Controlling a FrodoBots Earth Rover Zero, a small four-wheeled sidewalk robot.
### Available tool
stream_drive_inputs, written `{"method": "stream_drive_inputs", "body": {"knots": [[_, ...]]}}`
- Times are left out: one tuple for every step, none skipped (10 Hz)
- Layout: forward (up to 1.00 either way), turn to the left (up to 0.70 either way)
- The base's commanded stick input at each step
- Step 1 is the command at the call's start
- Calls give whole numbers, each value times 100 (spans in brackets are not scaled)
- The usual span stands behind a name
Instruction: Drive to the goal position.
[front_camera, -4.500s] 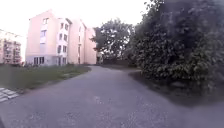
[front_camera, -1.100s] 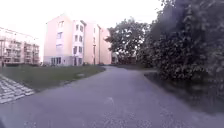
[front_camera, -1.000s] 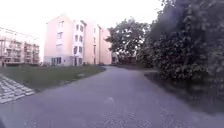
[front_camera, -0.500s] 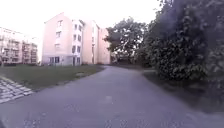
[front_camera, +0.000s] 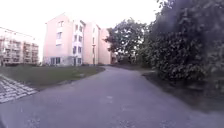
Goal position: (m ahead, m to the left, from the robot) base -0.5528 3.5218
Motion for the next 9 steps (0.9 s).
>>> {"method": "stream_drive_inputs", "body": {"knots": [[0, 45], [0, 45], [0, 45], [0, 45], [0, 45], [0, 45], [0, 45], [0, 45], [-100, -11]]}}
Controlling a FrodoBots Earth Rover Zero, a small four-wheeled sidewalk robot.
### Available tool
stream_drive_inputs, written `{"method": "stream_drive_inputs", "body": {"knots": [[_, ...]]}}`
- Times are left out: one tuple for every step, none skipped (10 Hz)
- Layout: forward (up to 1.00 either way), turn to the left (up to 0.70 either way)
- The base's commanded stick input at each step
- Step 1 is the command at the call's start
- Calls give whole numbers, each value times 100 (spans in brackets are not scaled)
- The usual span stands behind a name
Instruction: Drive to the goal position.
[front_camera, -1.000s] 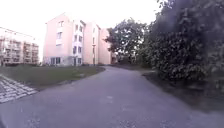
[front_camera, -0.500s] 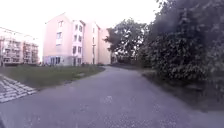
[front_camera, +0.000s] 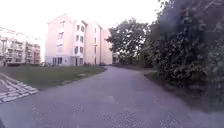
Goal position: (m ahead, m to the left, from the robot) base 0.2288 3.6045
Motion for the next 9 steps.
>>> {"method": "stream_drive_inputs", "body": {"knots": [[-100, -27], [-100, -27], [-100, -27], [-100, -27], [-100, -27], [-100, -27], [-100, -27], [-100, -27], [-100, -27]]}}
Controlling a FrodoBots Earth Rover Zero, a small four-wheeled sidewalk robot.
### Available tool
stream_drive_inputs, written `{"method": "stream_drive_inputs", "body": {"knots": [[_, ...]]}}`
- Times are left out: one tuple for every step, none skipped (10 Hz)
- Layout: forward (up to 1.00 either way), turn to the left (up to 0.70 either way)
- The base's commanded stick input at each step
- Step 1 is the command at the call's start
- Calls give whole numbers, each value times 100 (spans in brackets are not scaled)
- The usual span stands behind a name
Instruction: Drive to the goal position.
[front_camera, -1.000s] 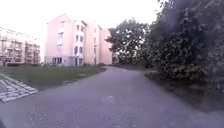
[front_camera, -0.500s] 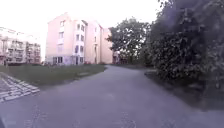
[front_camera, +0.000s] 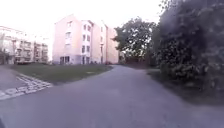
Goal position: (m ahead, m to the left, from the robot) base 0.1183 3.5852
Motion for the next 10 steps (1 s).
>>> {"method": "stream_drive_inputs", "body": {"knots": [[-100, -27], [-100, -27], [-100, -27], [-100, -27], [-100, -27], [0, 4], [0, 45], [0, 45], [0, 45], [0, 45]]}}
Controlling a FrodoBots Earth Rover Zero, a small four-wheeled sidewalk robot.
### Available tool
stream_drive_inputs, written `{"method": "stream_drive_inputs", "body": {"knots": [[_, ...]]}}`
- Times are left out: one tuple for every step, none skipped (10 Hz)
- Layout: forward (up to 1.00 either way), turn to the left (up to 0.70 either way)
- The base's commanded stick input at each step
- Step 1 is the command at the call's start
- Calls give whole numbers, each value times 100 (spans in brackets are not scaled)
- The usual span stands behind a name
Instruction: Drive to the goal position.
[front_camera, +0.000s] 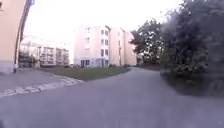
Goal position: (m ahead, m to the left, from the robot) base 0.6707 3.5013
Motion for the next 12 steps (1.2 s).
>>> {"method": "stream_drive_inputs", "body": {"knots": [[0, 45], [0, 45], [0, 45], [0, 45], [0, 45], [0, 45], [0, 45], [0, 45], [0, 45], [0, 45], [0, 45], [0, 45]]}}
